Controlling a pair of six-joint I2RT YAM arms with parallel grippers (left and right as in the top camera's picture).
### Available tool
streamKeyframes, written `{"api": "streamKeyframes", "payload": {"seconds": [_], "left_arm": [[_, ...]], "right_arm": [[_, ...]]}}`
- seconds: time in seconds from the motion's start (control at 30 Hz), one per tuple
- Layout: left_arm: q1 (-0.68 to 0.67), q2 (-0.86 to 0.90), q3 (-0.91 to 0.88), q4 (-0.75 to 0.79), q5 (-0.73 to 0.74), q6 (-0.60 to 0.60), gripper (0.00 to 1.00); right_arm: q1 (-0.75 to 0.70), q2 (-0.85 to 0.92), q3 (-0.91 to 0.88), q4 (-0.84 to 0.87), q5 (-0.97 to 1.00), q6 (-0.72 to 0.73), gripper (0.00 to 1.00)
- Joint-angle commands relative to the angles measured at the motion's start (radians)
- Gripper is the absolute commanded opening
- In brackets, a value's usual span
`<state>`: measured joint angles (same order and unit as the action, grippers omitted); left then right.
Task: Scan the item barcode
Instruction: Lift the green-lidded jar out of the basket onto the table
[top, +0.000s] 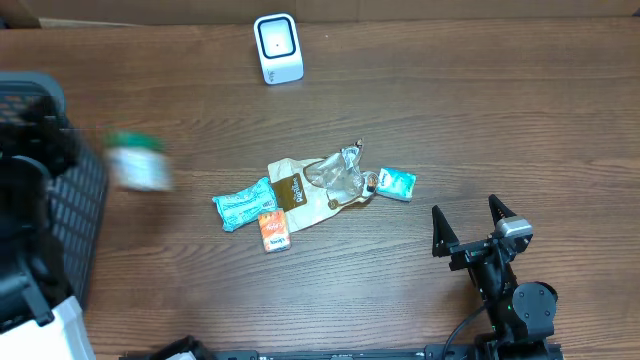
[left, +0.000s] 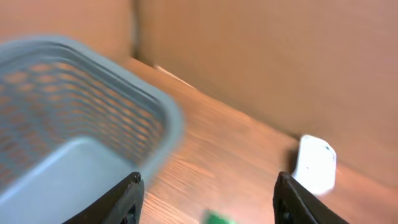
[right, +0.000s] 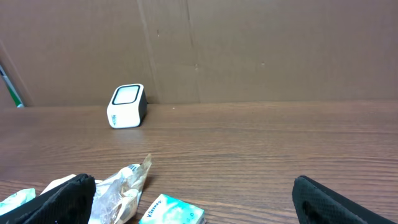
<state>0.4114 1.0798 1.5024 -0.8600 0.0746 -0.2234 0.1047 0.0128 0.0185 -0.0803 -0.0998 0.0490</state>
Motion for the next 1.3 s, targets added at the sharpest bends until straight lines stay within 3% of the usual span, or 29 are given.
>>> {"api": "streamKeyframes", "payload": {"seconds": [0.0, 0.33, 0.57, 0.7, 0.97, 1.27], "left_arm": [[-0.086, 0.006, 0.006, -0.040, 0.003, -0.017, 0.53], [-0.146, 0.022, 0.006, -0.099, 0.000, -0.015, 0.58], [-0.231, 0.047, 0.006, -0.142, 0.011, 0.074, 0.60], [-0.336, 0.076, 0.006, -0.146, -0.046, 0.082, 0.69], [-0.511, 0.250, 0.006, -0.196, -0.161, 0.089, 0.79], [-0.521, 0.456, 0.006, -0.219, -0.266, 0.051, 0.86]], "right_arm": [[-0.004, -0.010, -0.011, 0.004, 0.001, 0.002, 1.00], [-0.004, -0.010, -0.011, 0.004, 0.001, 0.002, 1.00], [-0.004, -0.010, -0.011, 0.004, 0.001, 0.002, 1.00], [-0.004, -0.010, -0.011, 0.004, 0.001, 0.002, 1.00], [-0.004, -0.010, -0.011, 0.004, 0.001, 0.002, 1.00], [-0.004, -0.010, -0.011, 0.004, 0.001, 0.002, 1.00]]}}
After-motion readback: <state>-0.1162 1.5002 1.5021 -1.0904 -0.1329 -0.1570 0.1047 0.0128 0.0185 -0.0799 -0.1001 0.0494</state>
